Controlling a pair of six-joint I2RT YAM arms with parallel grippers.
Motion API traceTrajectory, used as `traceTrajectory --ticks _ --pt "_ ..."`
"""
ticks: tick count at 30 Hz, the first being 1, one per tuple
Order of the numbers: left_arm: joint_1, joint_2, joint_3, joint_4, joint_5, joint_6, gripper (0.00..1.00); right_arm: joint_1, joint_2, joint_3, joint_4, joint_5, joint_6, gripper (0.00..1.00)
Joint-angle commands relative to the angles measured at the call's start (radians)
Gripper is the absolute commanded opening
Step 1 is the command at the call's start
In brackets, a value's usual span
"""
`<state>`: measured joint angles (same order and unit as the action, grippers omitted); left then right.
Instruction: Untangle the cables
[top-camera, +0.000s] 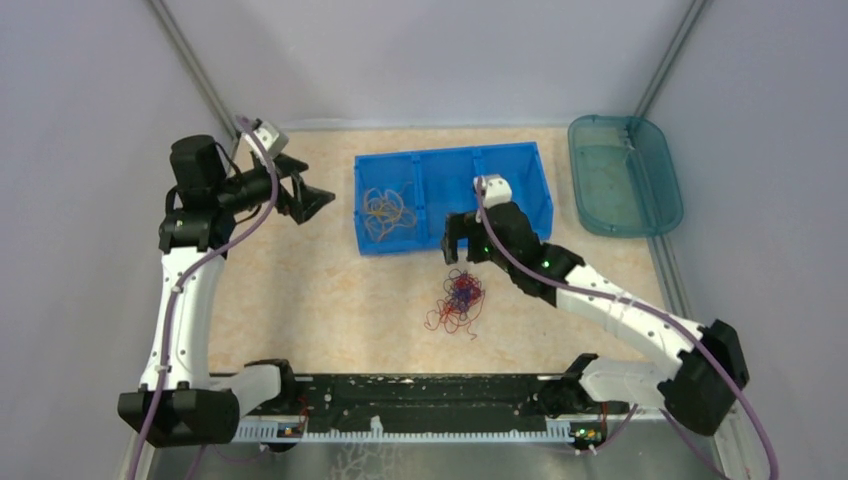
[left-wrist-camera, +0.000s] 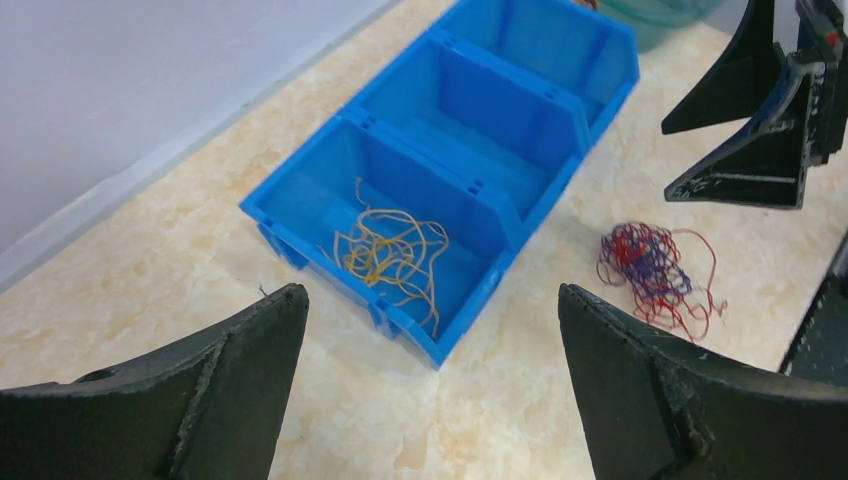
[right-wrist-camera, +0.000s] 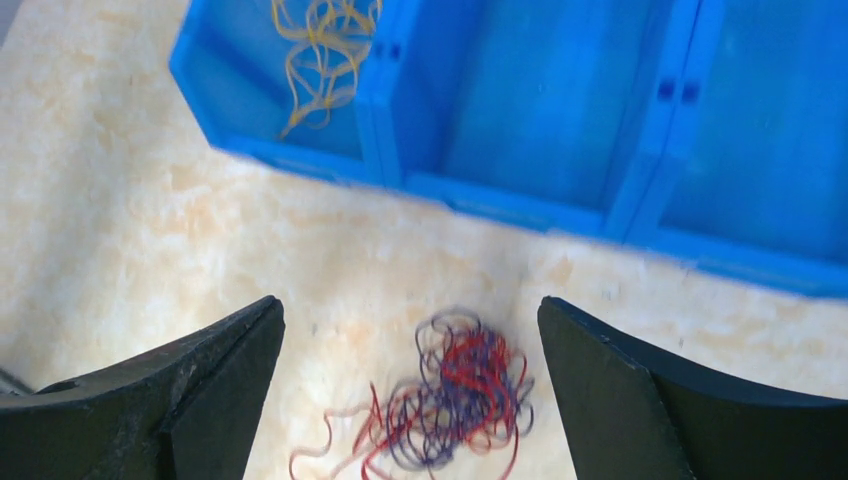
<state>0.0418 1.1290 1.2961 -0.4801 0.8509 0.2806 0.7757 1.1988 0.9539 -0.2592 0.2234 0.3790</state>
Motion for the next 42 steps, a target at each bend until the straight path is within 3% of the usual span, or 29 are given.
traceTrajectory --ticks 1,6,10,14,22,30,34,42 --pt "0.0 -0.04 -0.05 -0.136 0.123 0.246 1.0 0.001 -0.14 -0.183 0.058 -0.031 0.099 0.99" --pt "-0.027 -0.044 -0.066 -0.354 0.103 0.509 1.0 0.043 -0.118 -0.289 0.035 0.024 0.155 0.87" --pt "-0.097 -0.055 -0.116 -0.462 0.074 0.627 1.0 0.056 -0.055 -0.307 0.078 0.033 0.176 0.79" --pt "-0.316 -0.097 -0.244 -0.456 -0.084 0.643 1.0 0.056 -0.011 -0.312 0.099 0.012 0.216 0.72" --pt "-0.761 -0.053 -0.417 -0.251 -0.342 0.577 1.0 0.062 0.01 -0.365 0.091 0.034 0.371 0.41" --pt "-1.042 0.122 -0.452 -0.036 -0.524 0.641 0.93 0.077 -0.041 -0.397 0.088 0.062 0.48 0.39" --pt "-1.121 0.16 -0.493 0.079 -0.581 0.692 0.88 0.078 -0.081 -0.401 0.087 0.067 0.491 0.39" --pt "-1.218 0.214 -0.499 0.129 -0.608 0.696 0.8 0.077 -0.114 -0.389 0.084 0.073 0.473 0.4"
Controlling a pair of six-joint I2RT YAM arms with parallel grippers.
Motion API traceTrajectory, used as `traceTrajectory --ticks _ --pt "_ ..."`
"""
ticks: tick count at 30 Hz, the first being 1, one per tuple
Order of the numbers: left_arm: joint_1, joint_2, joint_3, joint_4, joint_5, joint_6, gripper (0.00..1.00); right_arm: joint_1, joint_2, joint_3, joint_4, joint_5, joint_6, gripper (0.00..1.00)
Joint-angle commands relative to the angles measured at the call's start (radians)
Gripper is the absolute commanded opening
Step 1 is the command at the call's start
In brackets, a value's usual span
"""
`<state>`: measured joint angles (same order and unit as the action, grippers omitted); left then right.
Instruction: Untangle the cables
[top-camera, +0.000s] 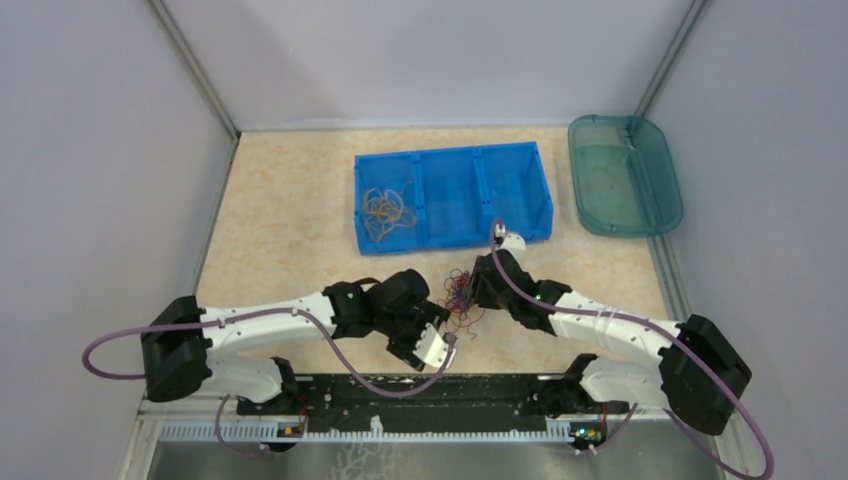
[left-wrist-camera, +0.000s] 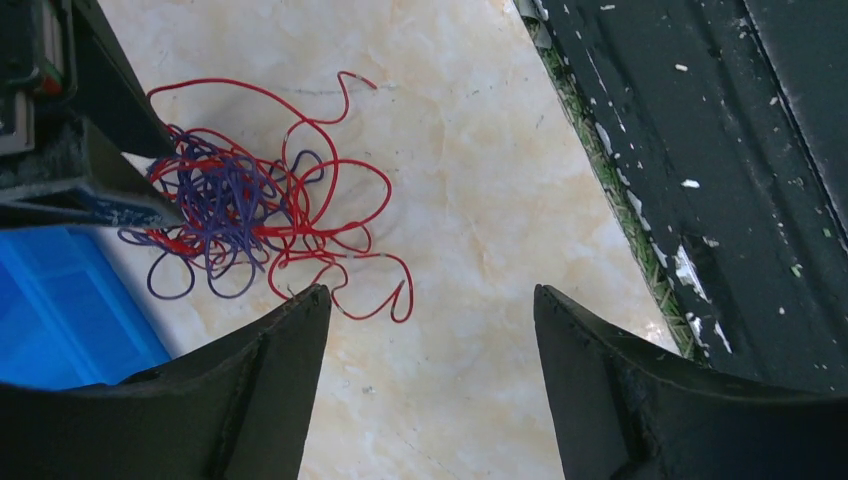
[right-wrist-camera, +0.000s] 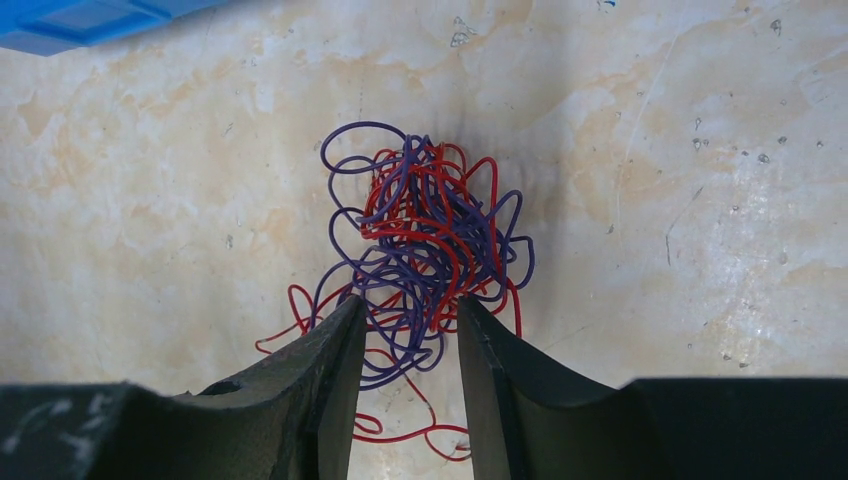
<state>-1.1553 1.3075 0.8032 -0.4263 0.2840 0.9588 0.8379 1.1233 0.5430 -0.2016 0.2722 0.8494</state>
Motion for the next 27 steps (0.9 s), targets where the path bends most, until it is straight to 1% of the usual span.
traceTrajectory --ticks 1,4,8,15,18,20,22,24,25,27 --pt "-0.022 0.045 -0.008 0.08 -0.044 0.02 0.79 0.015 -0.047 0.022 0.024 0.027 0.0 0.4" --pt "-0.031 0.075 -0.016 0.096 -0.05 0.027 0.75 0.014 -0.085 0.027 0.017 0.039 -0.01 0.41" --pt "-0.036 0.119 -0.018 0.11 -0.072 0.033 0.62 0.012 -0.135 0.043 -0.013 0.072 -0.042 0.43" --pt "-0.038 0.178 -0.02 0.172 -0.161 0.034 0.47 0.007 -0.169 0.071 -0.041 0.097 -0.081 0.45" --pt "-0.037 0.192 -0.012 0.188 -0.19 0.025 0.35 0.003 -0.177 0.072 -0.038 0.09 -0.096 0.46" --pt "-0.038 0.191 0.006 0.183 -0.22 0.022 0.24 -0.006 -0.185 0.072 -0.041 0.086 -0.108 0.47" --pt "-0.038 0.174 0.053 0.127 -0.247 -0.002 0.13 -0.018 -0.2 0.071 -0.039 0.075 -0.125 0.47" --pt "-0.037 0.135 0.109 0.046 -0.251 -0.034 0.03 -0.044 -0.217 0.066 -0.015 0.024 -0.149 0.48" --pt "-0.036 0.105 0.137 -0.012 -0.242 -0.049 0.0 -0.061 -0.225 0.062 -0.004 -0.002 -0.159 0.48" --pt "-0.035 0.043 0.188 -0.105 -0.205 -0.061 0.0 -0.082 -0.241 0.066 0.018 -0.041 -0.192 0.5"
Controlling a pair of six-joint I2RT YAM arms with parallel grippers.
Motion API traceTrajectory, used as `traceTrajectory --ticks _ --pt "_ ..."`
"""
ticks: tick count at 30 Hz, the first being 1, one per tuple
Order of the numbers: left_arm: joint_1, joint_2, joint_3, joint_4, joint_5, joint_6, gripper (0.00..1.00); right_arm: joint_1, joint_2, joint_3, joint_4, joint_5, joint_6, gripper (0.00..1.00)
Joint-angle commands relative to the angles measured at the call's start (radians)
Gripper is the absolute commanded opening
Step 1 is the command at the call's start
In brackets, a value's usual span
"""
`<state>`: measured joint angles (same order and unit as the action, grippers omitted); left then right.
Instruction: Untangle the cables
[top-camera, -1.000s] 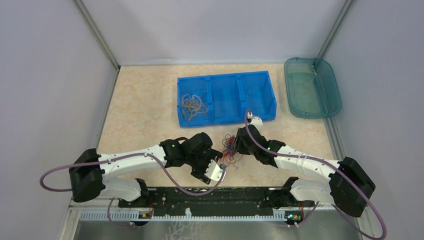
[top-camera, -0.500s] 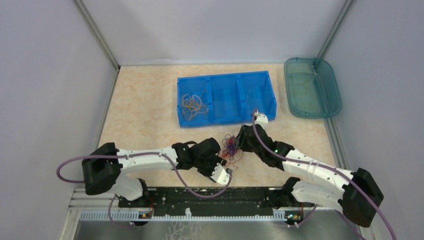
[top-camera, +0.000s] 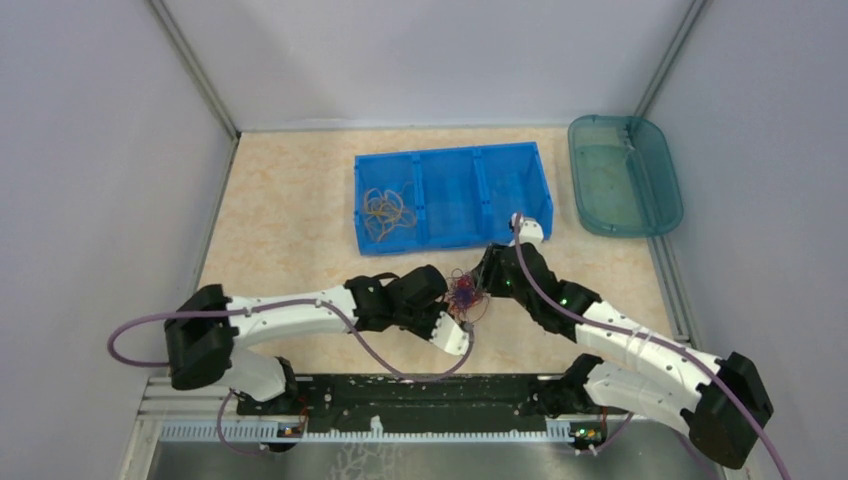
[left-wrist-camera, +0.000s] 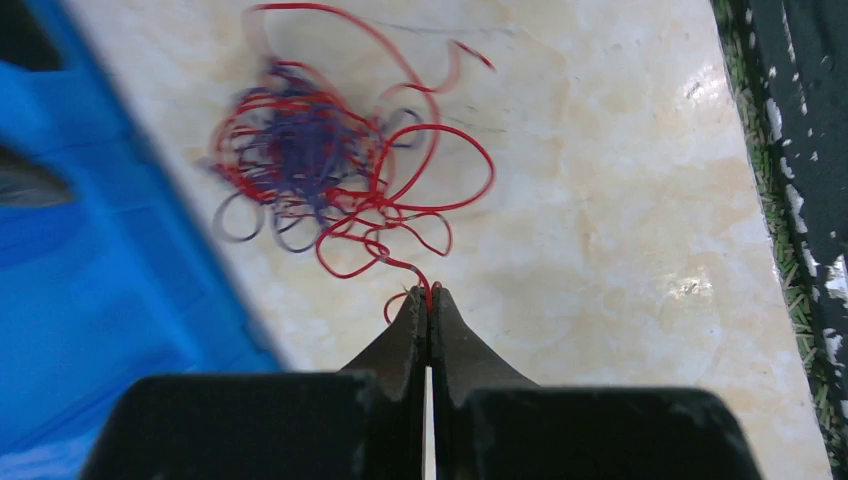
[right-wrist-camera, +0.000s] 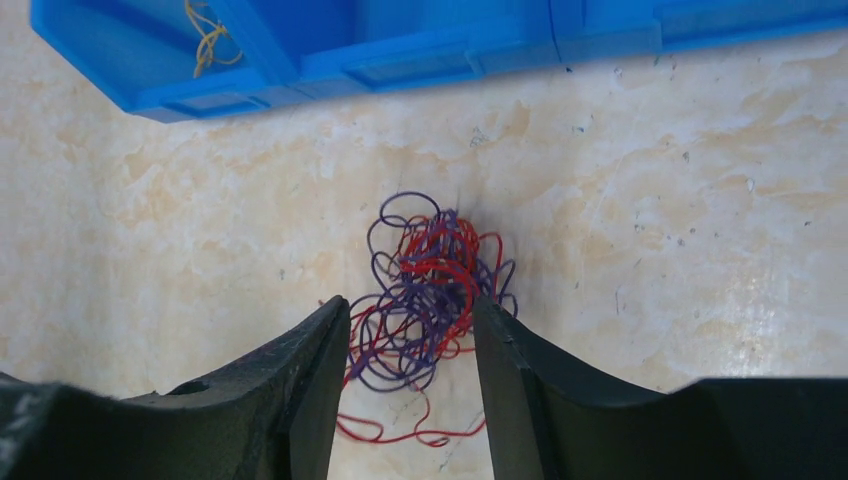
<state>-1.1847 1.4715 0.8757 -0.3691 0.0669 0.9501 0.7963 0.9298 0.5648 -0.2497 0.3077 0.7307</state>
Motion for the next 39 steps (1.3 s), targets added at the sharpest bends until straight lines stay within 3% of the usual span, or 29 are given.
traceTrajectory --ticks 1,6,14,20,24,39 --pt "-0.005 -0.152 0.137 -0.194 0.025 -0.059 0.0 -0.041 -0.053 0.049 0.073 -0.087 -0.095 0.51" --pt "-0.003 -0.278 0.223 -0.294 0.051 -0.05 0.0 -0.041 -0.11 0.034 0.168 -0.187 -0.237 0.65" --pt "0.01 -0.357 0.308 -0.349 0.005 -0.149 0.0 -0.042 -0.326 -0.117 0.444 -0.379 -0.402 0.77" --pt "0.044 -0.34 0.384 -0.402 0.039 -0.206 0.0 -0.004 -0.324 -0.12 0.484 -0.481 -0.513 0.78" --pt "0.055 -0.32 0.436 -0.457 0.045 -0.199 0.0 0.081 -0.301 -0.122 0.52 -0.457 -0.592 0.78" --pt "0.055 -0.257 0.554 -0.549 0.062 -0.197 0.0 0.199 -0.1 -0.082 0.72 -0.438 -0.647 0.75"
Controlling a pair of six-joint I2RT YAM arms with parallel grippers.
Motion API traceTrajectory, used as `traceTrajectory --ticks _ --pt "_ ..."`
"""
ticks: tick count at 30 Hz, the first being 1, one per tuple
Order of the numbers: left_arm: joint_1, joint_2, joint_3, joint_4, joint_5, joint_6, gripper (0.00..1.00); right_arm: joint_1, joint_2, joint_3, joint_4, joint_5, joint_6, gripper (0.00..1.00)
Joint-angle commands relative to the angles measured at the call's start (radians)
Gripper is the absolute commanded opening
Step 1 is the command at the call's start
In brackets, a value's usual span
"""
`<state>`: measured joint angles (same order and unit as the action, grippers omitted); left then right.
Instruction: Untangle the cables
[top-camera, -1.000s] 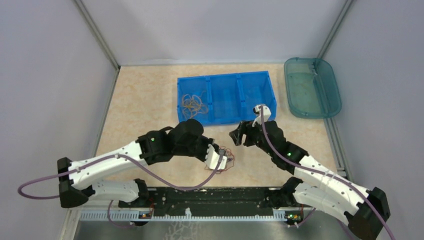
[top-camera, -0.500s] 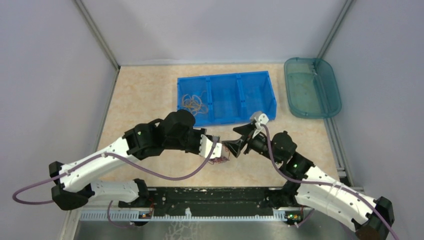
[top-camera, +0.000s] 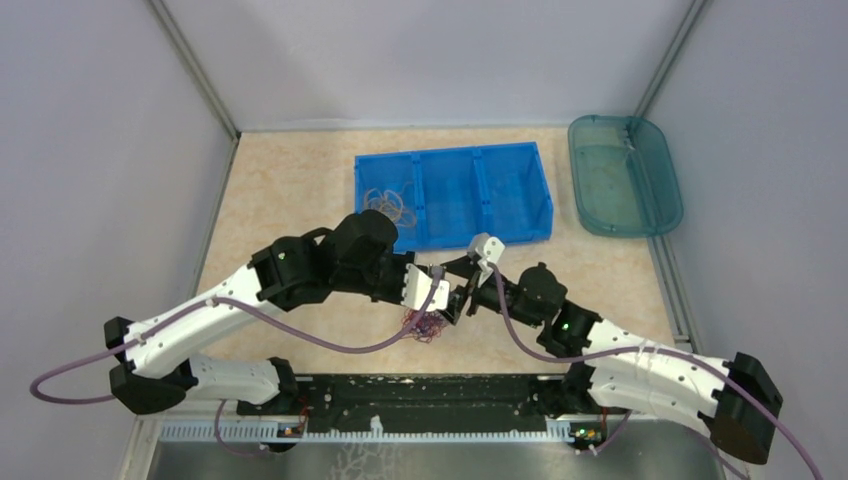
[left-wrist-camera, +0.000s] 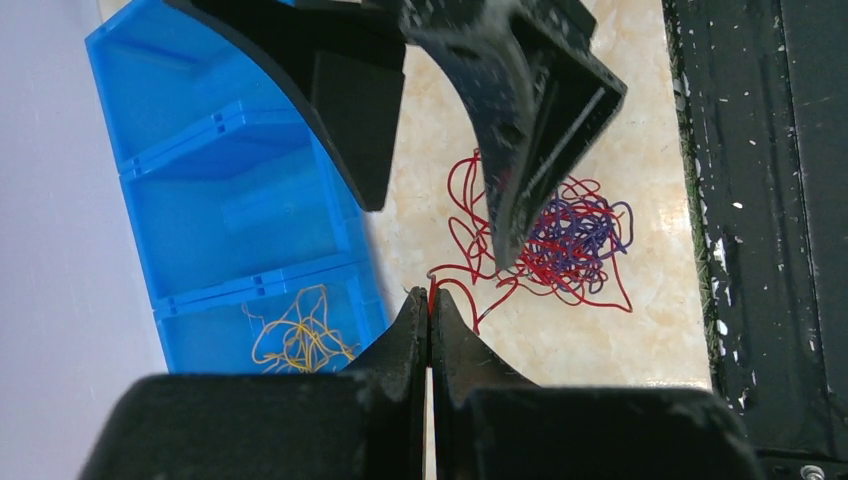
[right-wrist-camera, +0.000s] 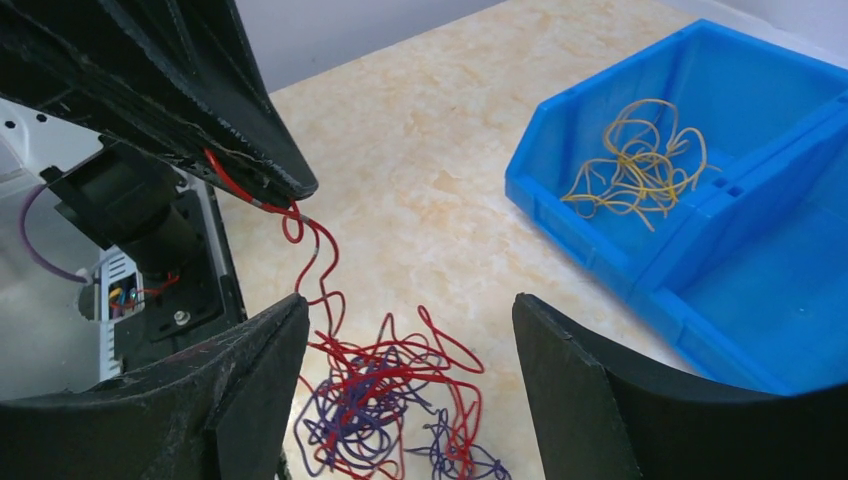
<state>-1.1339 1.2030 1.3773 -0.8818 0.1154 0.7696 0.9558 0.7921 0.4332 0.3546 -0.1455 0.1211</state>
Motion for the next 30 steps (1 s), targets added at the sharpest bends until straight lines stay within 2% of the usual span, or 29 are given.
traceTrajectory --ticks 1,17,30 --pt "0.005 0.015 0.056 -0.04 0.014 -0.016 0.0 0.045 0.051 0.053 0.123 0.021 -0.038 0.75" --pt "0.004 0.027 0.141 -0.14 0.093 -0.003 0.0 0.061 0.133 0.11 0.189 0.155 -0.062 0.68" --pt "0.004 0.032 0.12 -0.127 0.048 0.043 0.0 0.062 -0.008 0.069 0.16 0.091 -0.012 0.66"
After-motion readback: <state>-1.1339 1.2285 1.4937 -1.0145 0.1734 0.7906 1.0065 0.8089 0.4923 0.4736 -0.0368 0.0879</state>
